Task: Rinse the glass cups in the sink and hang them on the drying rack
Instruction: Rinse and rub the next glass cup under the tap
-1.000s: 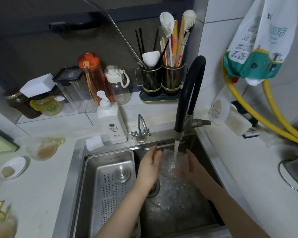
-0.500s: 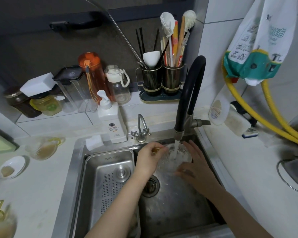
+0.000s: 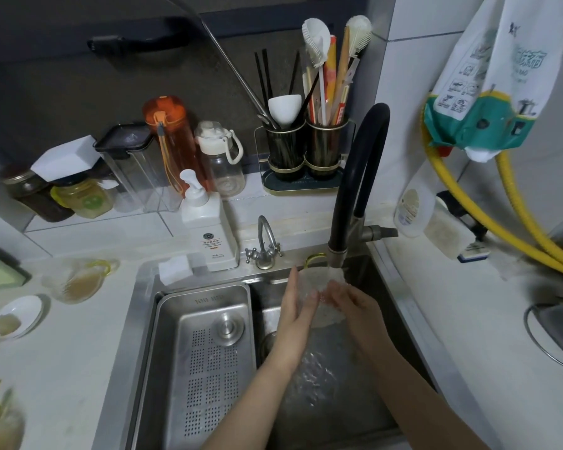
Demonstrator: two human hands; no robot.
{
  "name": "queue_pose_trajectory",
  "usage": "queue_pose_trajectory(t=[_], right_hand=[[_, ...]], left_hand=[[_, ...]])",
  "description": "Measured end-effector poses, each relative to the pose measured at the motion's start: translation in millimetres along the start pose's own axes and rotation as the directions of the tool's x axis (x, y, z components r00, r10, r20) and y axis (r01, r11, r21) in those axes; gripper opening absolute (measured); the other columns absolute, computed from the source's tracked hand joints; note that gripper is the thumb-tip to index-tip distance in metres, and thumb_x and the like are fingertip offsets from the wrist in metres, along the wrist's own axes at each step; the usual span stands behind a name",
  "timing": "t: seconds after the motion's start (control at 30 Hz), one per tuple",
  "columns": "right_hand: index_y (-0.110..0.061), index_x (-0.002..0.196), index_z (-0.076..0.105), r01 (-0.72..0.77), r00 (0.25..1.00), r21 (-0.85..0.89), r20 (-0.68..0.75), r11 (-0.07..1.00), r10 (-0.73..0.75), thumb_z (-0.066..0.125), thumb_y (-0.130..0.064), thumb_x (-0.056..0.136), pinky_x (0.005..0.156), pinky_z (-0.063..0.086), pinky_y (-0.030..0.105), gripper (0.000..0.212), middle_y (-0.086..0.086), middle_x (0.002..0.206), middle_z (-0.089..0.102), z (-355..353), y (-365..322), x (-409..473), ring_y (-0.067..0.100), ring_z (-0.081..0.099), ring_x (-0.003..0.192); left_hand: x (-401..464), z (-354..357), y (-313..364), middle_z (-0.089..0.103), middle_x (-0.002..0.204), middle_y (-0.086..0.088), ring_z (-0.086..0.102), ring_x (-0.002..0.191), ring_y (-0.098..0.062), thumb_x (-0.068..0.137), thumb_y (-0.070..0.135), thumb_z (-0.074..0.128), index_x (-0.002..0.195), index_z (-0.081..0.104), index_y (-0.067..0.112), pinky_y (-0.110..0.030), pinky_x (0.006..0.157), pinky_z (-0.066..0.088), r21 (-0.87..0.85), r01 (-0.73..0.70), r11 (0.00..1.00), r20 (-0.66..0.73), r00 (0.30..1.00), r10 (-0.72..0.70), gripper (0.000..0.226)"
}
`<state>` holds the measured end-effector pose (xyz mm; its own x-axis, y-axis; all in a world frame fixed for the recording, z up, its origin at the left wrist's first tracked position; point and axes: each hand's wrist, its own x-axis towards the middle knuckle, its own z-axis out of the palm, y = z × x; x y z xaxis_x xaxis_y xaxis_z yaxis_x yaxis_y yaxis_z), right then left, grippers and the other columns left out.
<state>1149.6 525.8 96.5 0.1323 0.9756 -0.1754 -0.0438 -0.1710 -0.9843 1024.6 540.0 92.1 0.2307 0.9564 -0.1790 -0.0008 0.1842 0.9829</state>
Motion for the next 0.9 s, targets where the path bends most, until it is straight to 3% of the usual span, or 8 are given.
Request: queue_pose_trajectory(t=[0.13, 0.27, 0.37, 0.43, 0.53, 0.63, 0.73, 0.9], right_hand=[[-0.019, 0.108, 0.064, -0.070, 0.991, -0.028, 0.114, 0.997, 0.073, 0.045, -0.028, 0.098, 0.072, 0.050, 0.012, 0.023, -0.009, 0.096, 0.072, 2.9, -2.3, 9.2, 0.007, 0.067, 0.098], [-0.019, 0.106, 0.063, -0.073, 0.960, -0.183, 0.255, 0.980, 0.119, 0.051, -0.022, 0.096, 0.084, 0.051, 0.019, 0.016, -0.009, 0.100, 0.071, -3.5, -5.6, 12.2, 0.001, 0.065, 0.097], [-0.008, 0.101, 0.066, -0.011, 0.964, -0.326, 0.248, 0.945, 0.097, 0.052, -0.018, 0.095, 0.078, 0.052, 0.019, 0.018, 0.004, 0.097, 0.070, -10.2, -11.5, 15.2, 0.005, 0.068, 0.085], [-0.011, 0.091, 0.069, 0.021, 0.981, -0.336, 0.187, 0.942, 0.045, 0.054, -0.020, 0.093, 0.077, 0.053, 0.019, 0.018, 0.004, 0.089, 0.072, -11.7, -15.5, 18.4, 0.007, 0.069, 0.081], [-0.007, 0.096, 0.069, -0.047, 0.986, -0.156, 0.152, 0.987, 0.071, 0.050, -0.019, 0.096, 0.074, 0.053, 0.019, 0.023, 0.006, 0.090, 0.071, -9.5, -17.5, 21.1, 0.005, 0.068, 0.080], [0.002, 0.122, 0.057, -0.133, 0.933, -0.072, 0.326, 0.989, 0.149, 0.052, -0.013, 0.094, 0.096, 0.050, 0.032, 0.033, 0.017, 0.120, 0.062, -8.1, -12.1, 20.3, 0.022, 0.060, 0.114], [0.003, 0.127, 0.052, -0.164, 0.895, 0.004, 0.421, 0.987, 0.147, 0.044, -0.002, 0.095, 0.090, 0.052, 0.027, 0.033, 0.019, 0.127, 0.057, -11.6, -12.7, 17.8, 0.028, 0.056, 0.120], [0.004, 0.115, 0.062, -0.217, 0.934, 0.188, 0.325, 0.958, 0.148, 0.048, -0.011, 0.094, 0.095, 0.050, 0.044, 0.029, 0.025, 0.115, 0.064, -8.5, -14.4, 23.2, 0.035, 0.063, 0.108]], left_hand=[[17.8, -6.1, 8.2, 0.039, 0.135, 0.027, 0.039, 0.124, 0.012, 0.095, 0.042, 0.051, 0.143, 0.035, 0.040, -0.014, 0.099, 0.034, 0.035, 0.010, 0.999, -0.025, 1.000, -0.010, 0.050], [31.9, -7.6, 13.8, 0.051, 0.125, 0.014, 0.053, 0.090, 0.013, 0.095, 0.038, 0.052, 0.140, 0.042, 0.030, -0.003, 0.064, 0.045, 0.025, 0.119, 0.993, -0.061, 0.991, -0.117, 0.047], [36.9, -15.1, 8.0, 0.047, 0.140, 0.008, 0.054, 0.113, -0.006, 0.089, 0.053, 0.056, 0.143, 0.036, 0.034, -0.026, 0.092, 0.051, -0.078, 0.265, 0.961, 0.035, 0.964, -0.263, 0.060], [30.9, -17.9, -3.6, 0.044, 0.144, 0.008, 0.046, 0.129, -0.014, 0.079, 0.062, 0.063, 0.142, 0.031, 0.046, -0.042, 0.108, 0.040, -0.109, 0.280, 0.954, 0.108, 0.957, -0.268, 0.073], [20.0, -11.2, -17.7, 0.046, 0.144, 0.007, 0.044, 0.132, -0.013, 0.067, 0.066, 0.072, 0.134, 0.032, 0.060, -0.045, 0.113, 0.033, -0.178, 0.251, 0.952, 0.129, 0.965, -0.230, 0.079], [27.1, -8.0, -20.7, 0.051, 0.139, 0.006, 0.049, 0.127, -0.012, 0.063, 0.072, 0.068, 0.134, 0.038, 0.054, -0.043, 0.110, 0.038, -0.179, 0.250, 0.951, 0.054, 0.968, -0.245, 0.079], [33.7, -10.3, -9.0, 0.061, 0.125, 0.002, 0.060, 0.112, -0.011, 0.079, 0.058, 0.064, 0.113, 0.057, 0.044, -0.021, 0.087, 0.052, -0.070, 0.260, 0.963, 0.059, 0.965, -0.256, 0.037], [28.6, -13.6, -11.7, 0.048, 0.128, 0.019, 0.046, 0.117, 0.003, 0.076, 0.057, 0.065, 0.140, 0.036, 0.038, -0.014, 0.091, 0.039, -0.067, 0.135, 0.989, 0.068, 0.989, -0.130, 0.073]])
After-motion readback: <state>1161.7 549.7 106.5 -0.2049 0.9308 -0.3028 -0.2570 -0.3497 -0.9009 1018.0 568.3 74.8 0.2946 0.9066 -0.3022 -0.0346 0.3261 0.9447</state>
